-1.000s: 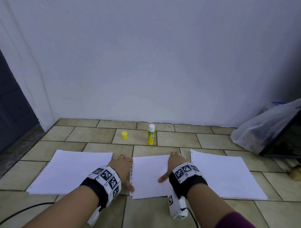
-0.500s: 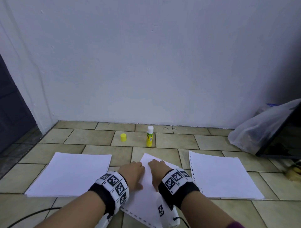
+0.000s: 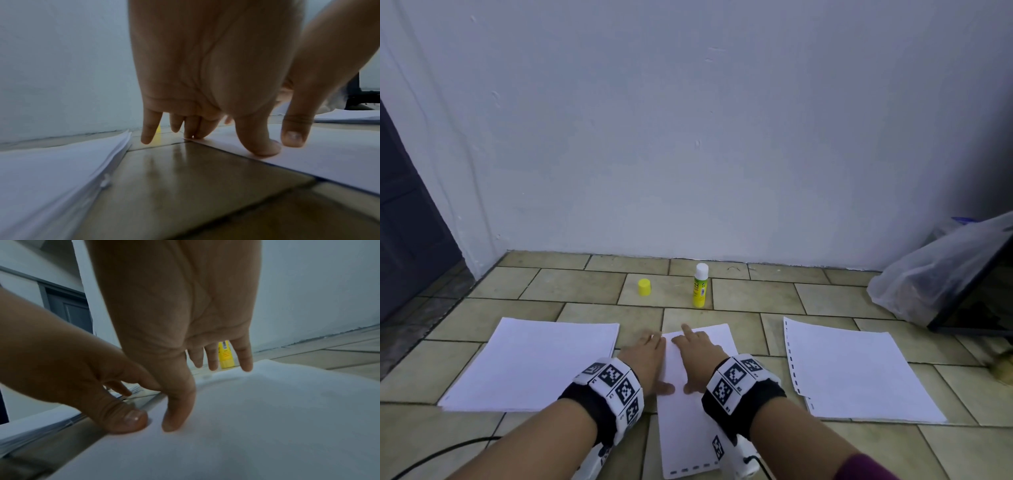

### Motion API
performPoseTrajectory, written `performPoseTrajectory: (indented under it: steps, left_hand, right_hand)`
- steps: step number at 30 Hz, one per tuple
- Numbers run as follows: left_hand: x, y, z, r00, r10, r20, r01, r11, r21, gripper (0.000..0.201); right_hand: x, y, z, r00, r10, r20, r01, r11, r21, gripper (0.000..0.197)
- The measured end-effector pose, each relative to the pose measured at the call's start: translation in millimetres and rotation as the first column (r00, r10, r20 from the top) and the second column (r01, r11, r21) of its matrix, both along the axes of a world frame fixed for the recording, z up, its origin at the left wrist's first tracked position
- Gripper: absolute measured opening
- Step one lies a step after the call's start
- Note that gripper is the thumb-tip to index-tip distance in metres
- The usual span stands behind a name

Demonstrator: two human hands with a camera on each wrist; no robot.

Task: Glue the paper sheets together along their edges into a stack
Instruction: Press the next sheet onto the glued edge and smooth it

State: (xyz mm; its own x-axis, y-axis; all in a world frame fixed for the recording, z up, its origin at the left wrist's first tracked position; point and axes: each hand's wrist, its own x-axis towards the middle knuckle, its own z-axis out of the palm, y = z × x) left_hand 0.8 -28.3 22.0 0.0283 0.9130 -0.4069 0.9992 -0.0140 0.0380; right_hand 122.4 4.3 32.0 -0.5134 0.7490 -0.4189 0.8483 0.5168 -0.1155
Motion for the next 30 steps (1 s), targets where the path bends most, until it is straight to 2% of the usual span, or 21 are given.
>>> performPoseTrajectory:
  steps: [2,4,13,18,20,23,26,28,30]
  left_hand:
    - [0,1,-3,1.0,0.003,-0.022,-0.003,0.999,-0.039,0.094]
    - [0,2,-3,0.999,-0.011,-0.051,0.007,0.998,-0.067,0.093]
    - [-4,1,-3,0.992,-0.064,-0.108,0.053,0.993,-0.106,0.091]
    - [-7,0,1,0.991,-0.084,-0.101,0.074,0.992,-0.1,0.095]
    - [-9,1,6,0.992,-0.094,-0.088,0.087,0.993,-0.076,0.096]
    - [-9,4,19,0.989,-0.104,-0.109,0.103,0.995,-0.012,0.083]
    - [-7,5,28,0.987,-0.081,-0.139,0.085,0.996,0.021,0.063]
    - [-6,2,28,0.989,-0.106,-0.1,0.112,0.992,0.053,0.048]
    - [-4,-3,21,0.984,-0.171,-0.04,0.174,0.981,0.083,0.048]
  right_hand:
    - [-3,0,0,0.999,0.052,-0.006,-0.052,0.998,0.032,0.092]
    - [-3,-1,1,0.996,0.084,-0.003,-0.084,0.996,-0.011,0.092]
    - [59,25,7,0.975,-0.218,-0.042,0.215,0.974,-0.078,0.089]
    - [53,27,3,0.974,-0.224,0.035,0.225,0.974,-0.009,0.088]
    - [46,24,5,0.976,-0.191,0.107,0.185,0.981,0.064,0.08]
    - [35,18,8,0.965,-0.192,0.178,0.163,0.973,0.165,0.058]
    - [26,11,11,0.966,-0.205,0.156,0.166,0.959,0.231,0.05]
    - [22,7,10,0.971,-0.209,0.115,0.183,0.963,0.199,0.045]
    - [17,3,8,0.977,-0.193,0.09,0.179,0.973,0.145,0.041]
